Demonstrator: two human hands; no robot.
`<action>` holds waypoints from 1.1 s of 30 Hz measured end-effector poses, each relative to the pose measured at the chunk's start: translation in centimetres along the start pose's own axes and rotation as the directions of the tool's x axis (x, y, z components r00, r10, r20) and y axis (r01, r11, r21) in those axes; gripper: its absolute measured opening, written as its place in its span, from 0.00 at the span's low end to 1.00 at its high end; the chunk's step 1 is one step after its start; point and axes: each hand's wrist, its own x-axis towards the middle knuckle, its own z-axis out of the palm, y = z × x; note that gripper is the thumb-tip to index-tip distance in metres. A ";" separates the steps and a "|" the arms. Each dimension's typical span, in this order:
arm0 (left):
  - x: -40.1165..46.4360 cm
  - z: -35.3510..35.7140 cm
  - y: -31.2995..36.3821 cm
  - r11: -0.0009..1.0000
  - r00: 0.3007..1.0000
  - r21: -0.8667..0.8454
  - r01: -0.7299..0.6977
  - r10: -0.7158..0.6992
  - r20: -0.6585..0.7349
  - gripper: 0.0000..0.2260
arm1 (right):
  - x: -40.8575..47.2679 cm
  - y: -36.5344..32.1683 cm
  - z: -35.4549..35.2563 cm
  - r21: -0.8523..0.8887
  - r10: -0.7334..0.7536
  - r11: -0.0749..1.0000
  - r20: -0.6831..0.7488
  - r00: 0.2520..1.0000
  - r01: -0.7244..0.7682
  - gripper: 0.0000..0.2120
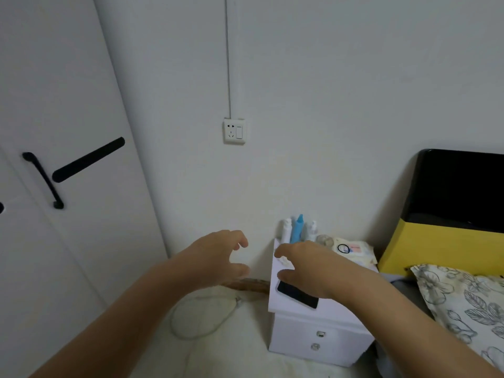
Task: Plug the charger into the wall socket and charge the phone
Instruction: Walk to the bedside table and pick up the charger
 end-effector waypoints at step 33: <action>31.4 2.0 -6.6 0.997 0.983 -0.050 0.051 -0.041 0.178 0.19 | 27.2 14.8 -2.4 0.103 0.090 0.990 0.081 0.993 -0.098 0.20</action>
